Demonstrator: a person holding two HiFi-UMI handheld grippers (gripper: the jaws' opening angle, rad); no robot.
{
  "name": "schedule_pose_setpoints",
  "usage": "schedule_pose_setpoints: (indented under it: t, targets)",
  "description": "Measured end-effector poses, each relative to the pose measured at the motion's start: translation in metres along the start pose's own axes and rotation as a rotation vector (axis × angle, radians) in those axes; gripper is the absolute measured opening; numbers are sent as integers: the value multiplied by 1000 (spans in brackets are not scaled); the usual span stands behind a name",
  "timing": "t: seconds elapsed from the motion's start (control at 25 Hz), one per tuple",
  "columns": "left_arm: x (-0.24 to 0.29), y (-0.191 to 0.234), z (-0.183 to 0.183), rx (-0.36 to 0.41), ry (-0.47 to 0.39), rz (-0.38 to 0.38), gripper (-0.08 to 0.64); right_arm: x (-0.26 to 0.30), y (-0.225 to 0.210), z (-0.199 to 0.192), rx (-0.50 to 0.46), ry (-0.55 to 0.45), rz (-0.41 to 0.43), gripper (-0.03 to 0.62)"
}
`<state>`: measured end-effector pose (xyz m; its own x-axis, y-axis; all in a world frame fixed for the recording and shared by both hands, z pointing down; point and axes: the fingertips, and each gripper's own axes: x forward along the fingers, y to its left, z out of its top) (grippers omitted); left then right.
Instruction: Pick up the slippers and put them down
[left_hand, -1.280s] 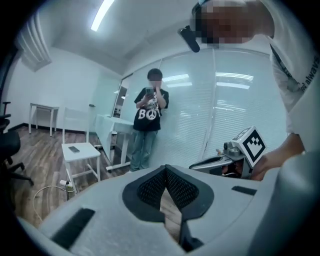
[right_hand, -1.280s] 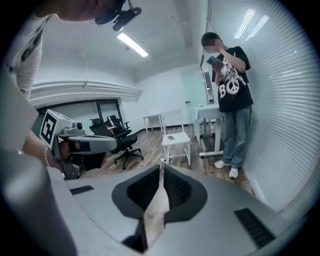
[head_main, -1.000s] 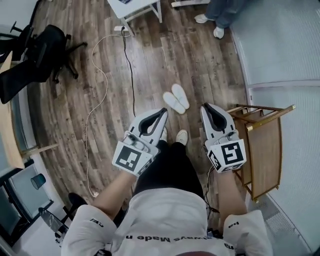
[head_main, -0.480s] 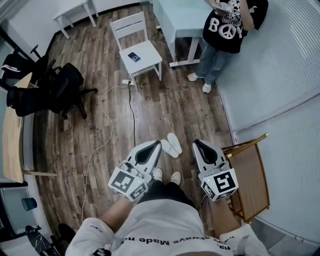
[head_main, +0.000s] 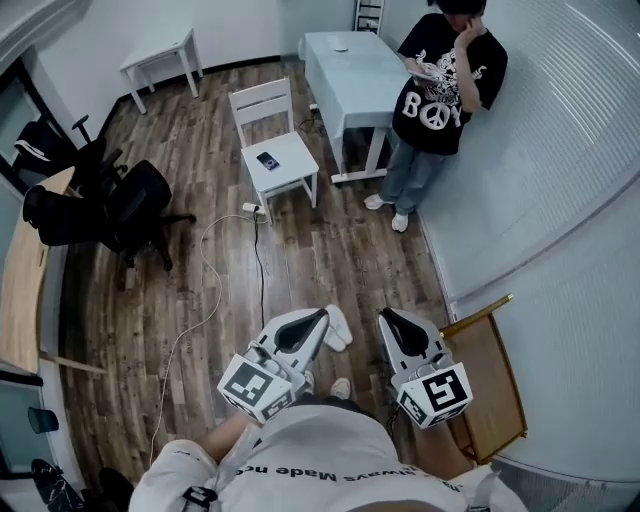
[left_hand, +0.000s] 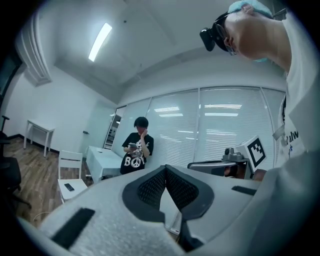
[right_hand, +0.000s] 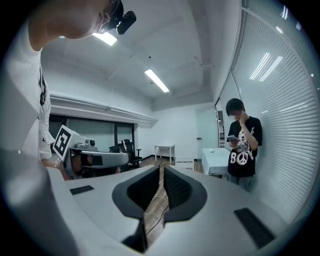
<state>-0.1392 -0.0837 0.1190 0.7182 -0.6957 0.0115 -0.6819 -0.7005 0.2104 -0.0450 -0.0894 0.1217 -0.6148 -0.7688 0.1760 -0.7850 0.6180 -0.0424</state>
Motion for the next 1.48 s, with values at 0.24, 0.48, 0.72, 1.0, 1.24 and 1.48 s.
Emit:
schedule_pose_setpoints:
  t: [0.24, 0.48, 0.72, 1.0, 1.24, 1.48]
  targets:
    - [-6, -17, 16, 8, 0, -28, 11, -14, 9, 28, -18, -40, 22, 31]
    - [1, -25, 30, 34, 3, -52, 11, -22, 4, 40, -27, -45, 12, 31]
    - [13, -21, 42, 52, -15, -38, 11, -19, -14, 51, -29, -62, -6, 29]
    - [21, -16, 44, 45, -20, -32, 11, -7, -17, 53, -28, -60, 11, 29]
    - [26, -13, 38, 38, -10, -27, 11, -2, -20, 50, -27, -62, 21, 29]
    - [26, -7, 40, 43, -14, -25, 11, 1, -20, 54, -40, -67, 11, 29]
